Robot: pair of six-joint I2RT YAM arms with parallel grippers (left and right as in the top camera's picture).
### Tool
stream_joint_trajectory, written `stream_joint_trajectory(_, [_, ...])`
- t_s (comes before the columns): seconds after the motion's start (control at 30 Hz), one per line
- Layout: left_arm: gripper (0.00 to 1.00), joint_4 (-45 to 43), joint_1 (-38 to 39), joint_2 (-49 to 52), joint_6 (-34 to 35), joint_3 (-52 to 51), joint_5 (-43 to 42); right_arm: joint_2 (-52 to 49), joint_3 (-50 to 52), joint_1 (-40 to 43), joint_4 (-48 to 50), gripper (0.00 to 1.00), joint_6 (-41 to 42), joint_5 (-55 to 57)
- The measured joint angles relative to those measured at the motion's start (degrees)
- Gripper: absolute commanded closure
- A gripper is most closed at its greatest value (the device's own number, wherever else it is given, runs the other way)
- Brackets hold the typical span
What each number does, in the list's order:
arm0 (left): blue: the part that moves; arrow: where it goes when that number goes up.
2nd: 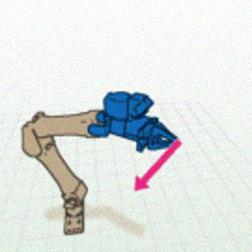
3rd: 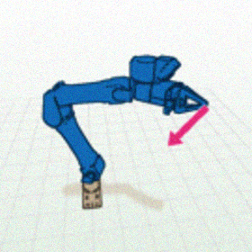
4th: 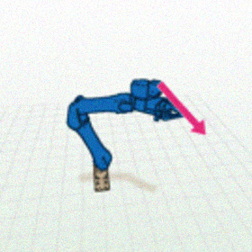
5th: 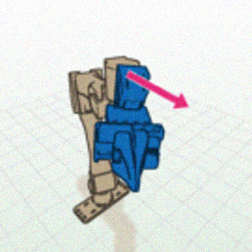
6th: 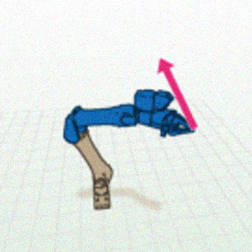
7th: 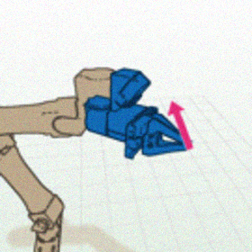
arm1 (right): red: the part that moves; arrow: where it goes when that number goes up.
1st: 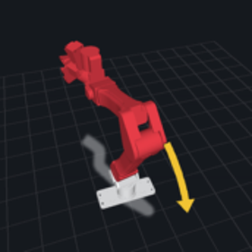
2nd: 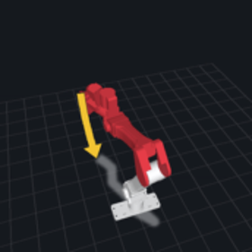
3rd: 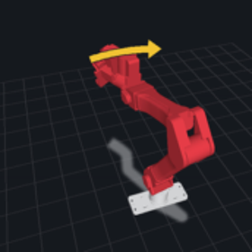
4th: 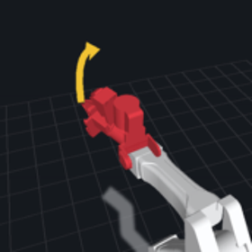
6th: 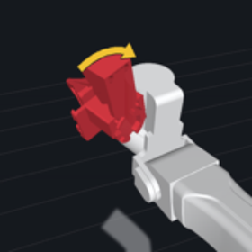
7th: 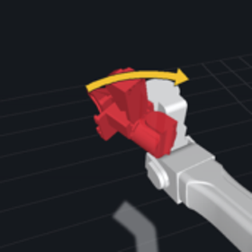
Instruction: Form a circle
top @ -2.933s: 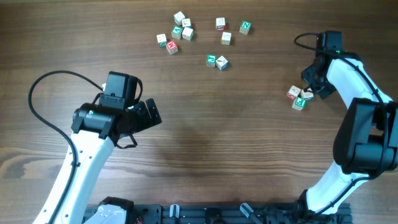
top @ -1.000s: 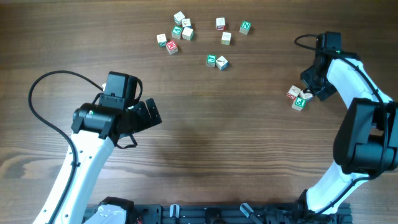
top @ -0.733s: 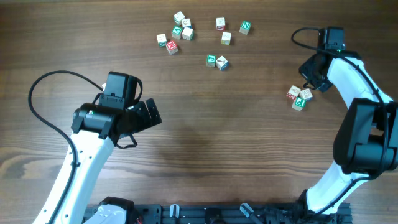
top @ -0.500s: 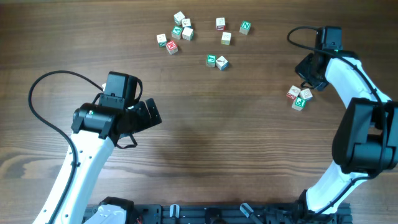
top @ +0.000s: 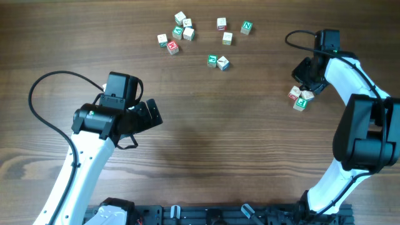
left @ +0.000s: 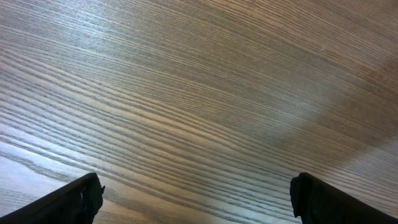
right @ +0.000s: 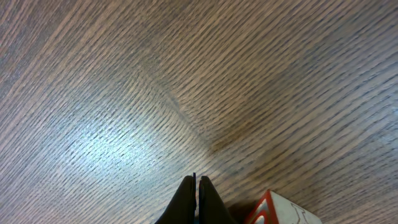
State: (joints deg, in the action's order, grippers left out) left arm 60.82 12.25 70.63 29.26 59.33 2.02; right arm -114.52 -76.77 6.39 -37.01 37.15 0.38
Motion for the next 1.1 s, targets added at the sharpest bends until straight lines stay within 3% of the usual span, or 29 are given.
stream_joint_trajectory(1.1, [0.00, 0.00, 0.00, 0.00, 0.00, 0.00, 0.00, 0.00, 0.02, -0.35, -2.89, 0.96, -0.02, -0.44])
